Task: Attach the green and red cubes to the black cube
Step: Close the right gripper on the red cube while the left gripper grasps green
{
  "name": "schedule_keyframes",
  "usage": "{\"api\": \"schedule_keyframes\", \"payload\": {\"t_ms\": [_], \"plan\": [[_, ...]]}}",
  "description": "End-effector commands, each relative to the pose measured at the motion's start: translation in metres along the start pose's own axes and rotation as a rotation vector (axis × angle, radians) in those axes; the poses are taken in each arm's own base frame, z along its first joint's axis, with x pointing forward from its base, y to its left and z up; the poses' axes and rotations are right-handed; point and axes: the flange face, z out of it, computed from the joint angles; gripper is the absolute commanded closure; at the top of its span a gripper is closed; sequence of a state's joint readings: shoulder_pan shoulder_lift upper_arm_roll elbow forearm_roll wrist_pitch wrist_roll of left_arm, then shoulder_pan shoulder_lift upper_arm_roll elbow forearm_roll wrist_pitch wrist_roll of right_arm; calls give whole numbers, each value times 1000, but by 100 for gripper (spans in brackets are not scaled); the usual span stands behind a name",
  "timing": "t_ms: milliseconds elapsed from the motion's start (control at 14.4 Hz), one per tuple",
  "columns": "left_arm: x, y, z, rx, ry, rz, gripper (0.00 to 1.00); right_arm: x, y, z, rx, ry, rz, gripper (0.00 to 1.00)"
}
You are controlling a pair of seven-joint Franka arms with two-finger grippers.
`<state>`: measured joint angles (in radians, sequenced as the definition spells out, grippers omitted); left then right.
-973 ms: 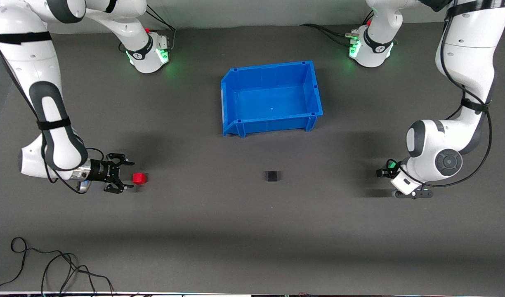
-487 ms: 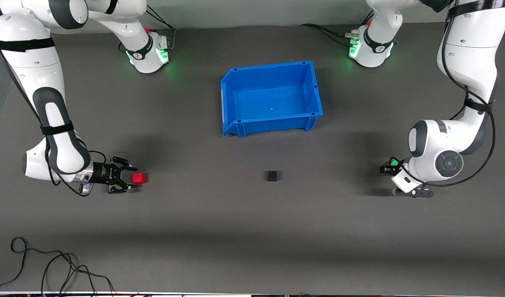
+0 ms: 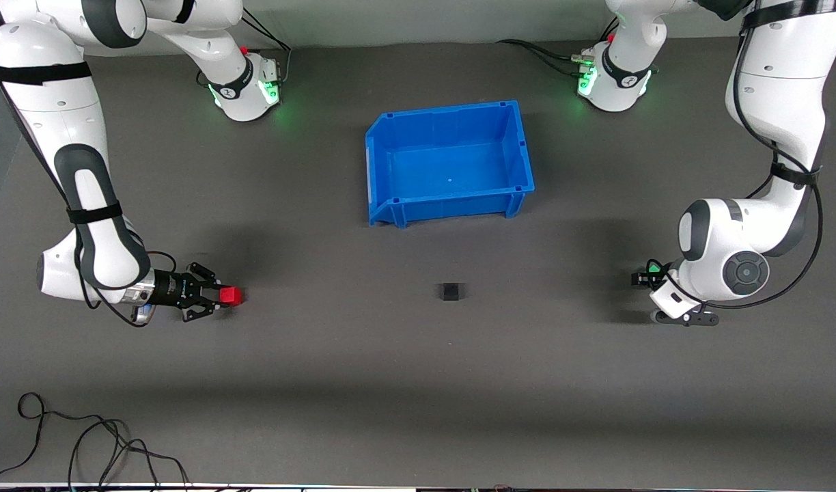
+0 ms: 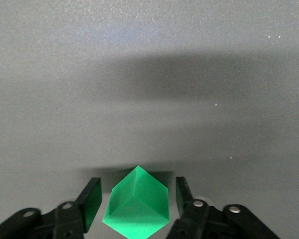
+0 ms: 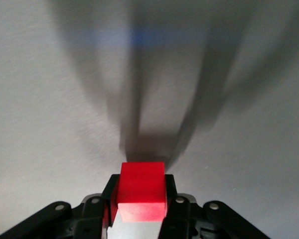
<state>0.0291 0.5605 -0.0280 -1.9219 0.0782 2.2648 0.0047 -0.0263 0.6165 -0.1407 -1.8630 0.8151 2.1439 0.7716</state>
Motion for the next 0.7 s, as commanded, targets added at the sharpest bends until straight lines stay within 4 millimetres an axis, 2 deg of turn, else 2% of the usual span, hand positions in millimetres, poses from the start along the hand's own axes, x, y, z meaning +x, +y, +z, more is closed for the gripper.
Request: {"api": "schedule_keyframes", "payload": {"t_ms": [0, 139, 278, 487, 556, 626], "plan": [[-2, -1, -1, 14, -17, 11, 61, -21, -12, -14, 10, -41, 19, 65], [-2, -1, -1, 14, -19, 11, 70, -27, -17, -22, 10, -54, 21, 66], [-2, -1, -1, 14, -19, 3, 73, -34, -21, -28, 6, -55, 39, 67], [-2, -2, -1, 15, -20, -2, 75, -35, -21, -27, 3, -58, 41, 68], [-2, -3, -1, 14, -21, -3, 74, -35, -21, -27, 3, -58, 41, 68], [-2, -2, -2, 14, -19, -4, 59, -34, -20, -25, -2, -59, 40, 68]]}}
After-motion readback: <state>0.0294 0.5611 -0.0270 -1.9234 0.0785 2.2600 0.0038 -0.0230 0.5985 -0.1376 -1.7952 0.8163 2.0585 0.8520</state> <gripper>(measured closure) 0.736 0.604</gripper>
